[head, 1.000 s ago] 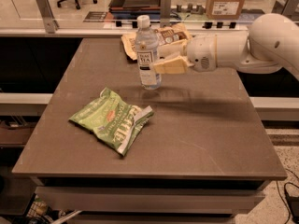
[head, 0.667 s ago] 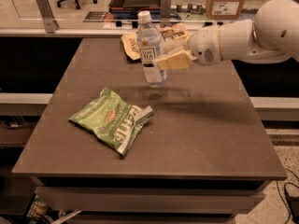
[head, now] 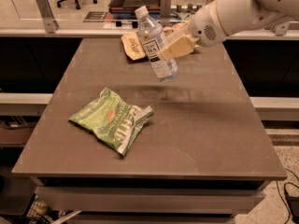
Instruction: Knock blue plastic bottle over
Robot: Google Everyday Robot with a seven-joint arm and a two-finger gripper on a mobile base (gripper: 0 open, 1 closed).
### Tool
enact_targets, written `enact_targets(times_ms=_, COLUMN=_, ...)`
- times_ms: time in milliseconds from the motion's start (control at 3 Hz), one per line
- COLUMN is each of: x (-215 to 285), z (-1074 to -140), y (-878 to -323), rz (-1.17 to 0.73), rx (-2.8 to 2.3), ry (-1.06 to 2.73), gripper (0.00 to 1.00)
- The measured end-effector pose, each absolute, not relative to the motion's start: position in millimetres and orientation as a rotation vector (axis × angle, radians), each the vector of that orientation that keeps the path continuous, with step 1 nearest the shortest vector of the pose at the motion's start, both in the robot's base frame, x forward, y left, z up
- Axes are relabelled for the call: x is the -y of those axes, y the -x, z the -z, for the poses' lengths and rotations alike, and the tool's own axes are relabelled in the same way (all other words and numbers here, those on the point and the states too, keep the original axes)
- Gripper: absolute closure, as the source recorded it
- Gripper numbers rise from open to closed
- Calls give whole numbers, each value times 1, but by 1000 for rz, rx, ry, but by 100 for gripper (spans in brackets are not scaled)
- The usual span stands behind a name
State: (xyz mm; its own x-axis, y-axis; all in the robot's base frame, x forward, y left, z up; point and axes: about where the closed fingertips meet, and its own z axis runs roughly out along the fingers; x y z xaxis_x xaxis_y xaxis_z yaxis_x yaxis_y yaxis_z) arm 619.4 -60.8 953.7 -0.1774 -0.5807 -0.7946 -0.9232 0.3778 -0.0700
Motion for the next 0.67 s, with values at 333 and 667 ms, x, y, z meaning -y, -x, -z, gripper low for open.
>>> enact_targets(times_ms=333, x=62, z=-950, y=-623, rz=-476, rx=-2031, ry=1362, gripper=100)
enact_targets(times_ms=667, x=59, z=-934, y=-626, rz=-371, rx=-2217, ry=1448, gripper=100)
